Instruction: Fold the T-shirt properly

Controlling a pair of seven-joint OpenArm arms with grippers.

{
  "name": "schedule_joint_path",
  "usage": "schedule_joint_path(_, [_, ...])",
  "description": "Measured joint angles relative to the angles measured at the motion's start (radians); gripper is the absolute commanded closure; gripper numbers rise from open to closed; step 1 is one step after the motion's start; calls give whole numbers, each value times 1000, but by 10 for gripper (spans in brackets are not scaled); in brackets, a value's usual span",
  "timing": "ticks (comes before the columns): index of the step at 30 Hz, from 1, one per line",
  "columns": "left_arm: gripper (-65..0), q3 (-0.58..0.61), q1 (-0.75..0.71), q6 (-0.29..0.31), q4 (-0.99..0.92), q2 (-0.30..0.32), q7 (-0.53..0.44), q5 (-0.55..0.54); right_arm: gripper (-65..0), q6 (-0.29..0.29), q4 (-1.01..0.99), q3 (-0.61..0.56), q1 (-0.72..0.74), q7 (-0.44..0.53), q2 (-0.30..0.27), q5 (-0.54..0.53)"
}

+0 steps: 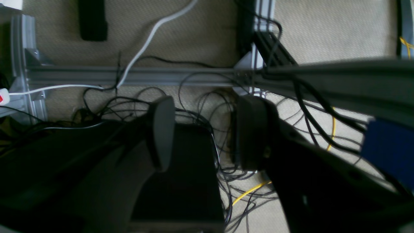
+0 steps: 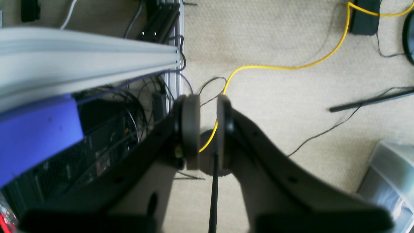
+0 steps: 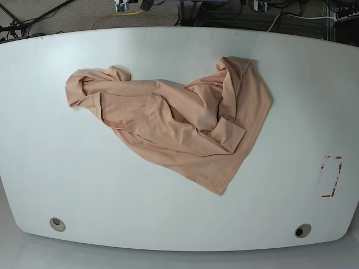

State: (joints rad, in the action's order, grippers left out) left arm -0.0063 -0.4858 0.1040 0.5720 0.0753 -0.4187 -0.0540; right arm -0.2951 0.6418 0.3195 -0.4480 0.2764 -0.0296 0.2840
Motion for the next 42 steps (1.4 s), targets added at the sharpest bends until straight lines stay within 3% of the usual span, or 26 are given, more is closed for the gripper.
schedule_joint_path(8, [-281, 0, -106, 0, 289, 0, 130, 0, -87, 0, 53, 0, -30, -3, 2, 1])
schedule_joint_path(17, [-281, 0, -164, 0, 465, 0, 264, 0, -87, 0, 155, -1, -85, 0, 10, 1])
schedule_joint_path(34, [-281, 0, -269, 1, 658, 16, 272, 1, -87, 0, 310, -1, -173, -49, 19, -1])
schedule_joint_path(42, [-281, -6, -335, -7, 786, 39, 272, 4, -87, -1, 477, 0, -264, -61, 68, -2])
